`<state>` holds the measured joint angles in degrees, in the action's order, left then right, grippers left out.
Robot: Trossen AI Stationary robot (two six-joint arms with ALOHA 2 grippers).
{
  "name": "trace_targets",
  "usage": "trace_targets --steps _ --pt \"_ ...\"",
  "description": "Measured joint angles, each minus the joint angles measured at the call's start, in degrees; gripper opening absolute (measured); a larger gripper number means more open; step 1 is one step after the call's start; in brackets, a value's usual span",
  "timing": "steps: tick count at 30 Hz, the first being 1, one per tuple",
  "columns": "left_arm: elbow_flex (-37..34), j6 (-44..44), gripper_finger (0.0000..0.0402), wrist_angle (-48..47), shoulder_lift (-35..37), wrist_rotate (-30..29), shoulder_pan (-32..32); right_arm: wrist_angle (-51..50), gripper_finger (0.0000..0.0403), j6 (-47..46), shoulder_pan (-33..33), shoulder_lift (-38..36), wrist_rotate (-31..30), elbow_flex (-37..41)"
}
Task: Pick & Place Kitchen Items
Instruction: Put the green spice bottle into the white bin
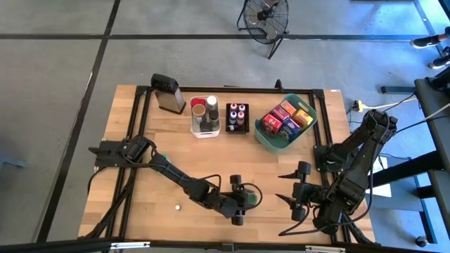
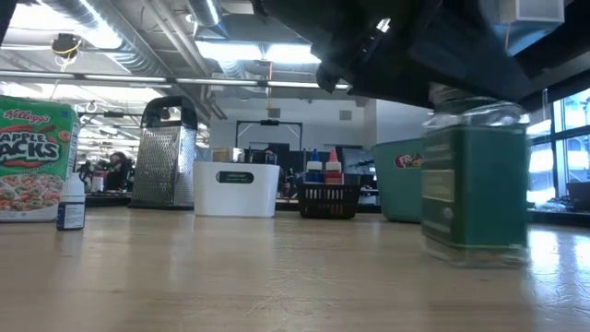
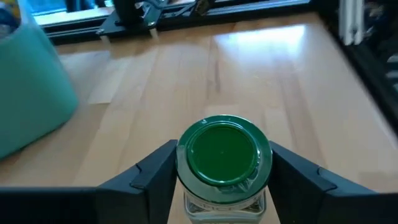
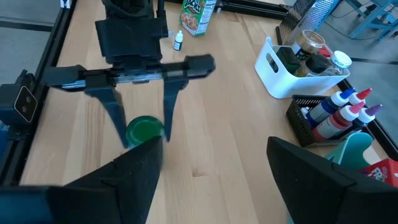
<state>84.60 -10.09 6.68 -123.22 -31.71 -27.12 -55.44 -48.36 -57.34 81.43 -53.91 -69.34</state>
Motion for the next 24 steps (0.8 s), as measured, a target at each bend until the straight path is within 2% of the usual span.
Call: trace_targets --steps 2,7,12,15,18,20,22,24 --pt "0.00 0.64 0.0205 -3.02 1.38 -3.00 -0.48 -0.01 0.0291 0.00 0.00 0.00 0.02 0.00" --pt "0.04 -1.39 0.0205 -16.29 9.62 -17.16 -1.93 0.00 0.0291 0.00 0.00 0.00 0.13 0.00" --pt "0.07 -8.04 0.0205 -35.71 18.62 -30.85 -2.57 0.01 0.0291 0.00 0.00 -0.02 0.12 0.00" --pt "0.11 -22.96 0.0205 -55.95 23.96 -35.82 -1.77 0.04 0.0291 -0.07 0.00 -0.02 0.13 0.00" --pt "0.01 -45.76 0.0205 -78.77 27.97 -36.03 0.07 0.04 0.0291 -0.26 0.00 -0.02 0.13 0.00" --pt "-1.59 -59.23 0.0205 -90.42 30.09 -37.40 0.90 0.04 0.0291 -0.26 0.00 -0.02 0.11 0.00" --pt "-4.59 -68.50 0.0205 -95.53 31.80 -37.65 1.51 0.02 0.0291 -0.26 0.00 -0.02 0.11 0.00" --pt "-8.39 -72.25 0.0205 -95.54 33.30 -37.67 2.30 0.02 0.0291 -0.24 0.01 -0.02 0.09 0.00"
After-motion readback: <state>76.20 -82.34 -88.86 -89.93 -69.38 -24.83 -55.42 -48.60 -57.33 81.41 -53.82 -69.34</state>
